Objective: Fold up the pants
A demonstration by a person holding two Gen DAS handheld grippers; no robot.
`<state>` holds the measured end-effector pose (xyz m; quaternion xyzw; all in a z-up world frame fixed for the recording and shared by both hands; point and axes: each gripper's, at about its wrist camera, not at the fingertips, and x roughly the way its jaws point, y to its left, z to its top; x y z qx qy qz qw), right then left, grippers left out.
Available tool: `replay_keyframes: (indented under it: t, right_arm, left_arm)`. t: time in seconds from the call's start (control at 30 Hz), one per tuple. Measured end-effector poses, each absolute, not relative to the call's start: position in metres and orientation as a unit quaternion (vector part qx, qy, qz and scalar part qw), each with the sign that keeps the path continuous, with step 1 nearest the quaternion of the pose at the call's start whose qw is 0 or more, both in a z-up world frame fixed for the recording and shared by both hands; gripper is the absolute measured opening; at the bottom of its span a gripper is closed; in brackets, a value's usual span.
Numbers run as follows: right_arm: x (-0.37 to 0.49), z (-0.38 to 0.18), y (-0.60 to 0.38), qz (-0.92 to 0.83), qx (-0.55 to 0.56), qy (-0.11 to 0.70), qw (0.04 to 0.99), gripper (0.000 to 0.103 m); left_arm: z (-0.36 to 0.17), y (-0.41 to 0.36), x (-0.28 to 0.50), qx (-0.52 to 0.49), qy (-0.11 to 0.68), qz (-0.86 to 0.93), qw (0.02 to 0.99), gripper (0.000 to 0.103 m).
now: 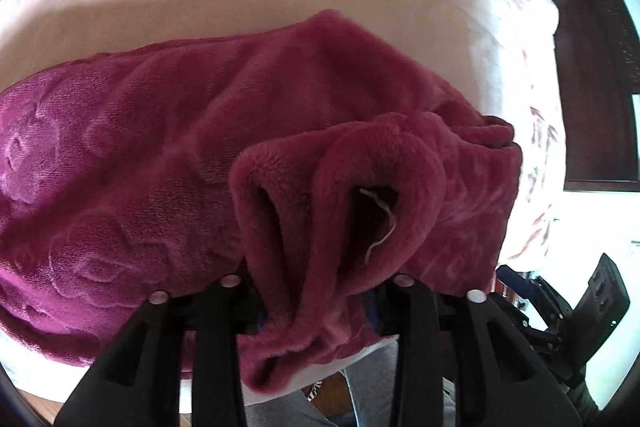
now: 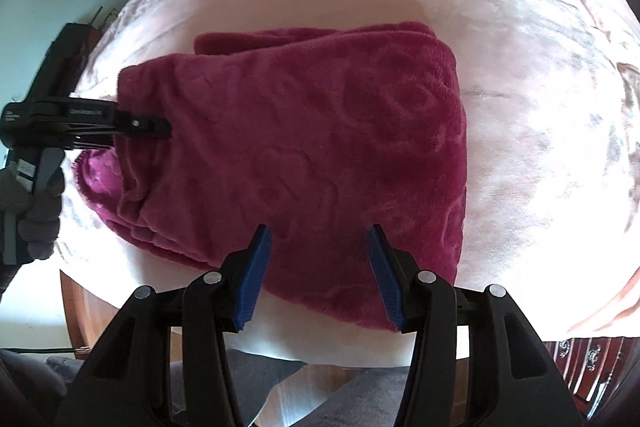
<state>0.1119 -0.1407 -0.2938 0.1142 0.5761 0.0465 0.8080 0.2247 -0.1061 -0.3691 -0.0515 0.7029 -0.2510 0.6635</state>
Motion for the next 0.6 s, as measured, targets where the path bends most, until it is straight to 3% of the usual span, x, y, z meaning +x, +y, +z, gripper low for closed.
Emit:
replay_keyframes:
  t: [0.1,0.37,0.6]
  right_arm:
    - [0.114,-0.301,-0.145,0.036,0.111,0.583,0.804,0.052]
    - [0.118,-0.279,-0.178,0.032,0.126,0.561,0.817,0.052]
    - [0.15,-0.269,-0.214,0.039,0.147,0.555,0.818,0.055]
  left_arm:
    - [-0.372,-0.106,0.227,-0.056,0.701,-0.242,0.668,0.047]
    - [-0.376,-0.089,0.232,-0.069,0.704,-0.214,0.674,0.05]
    - [-0.38,-0.094,0.228,-0.075,0.707,-0.169,0.682,0.068]
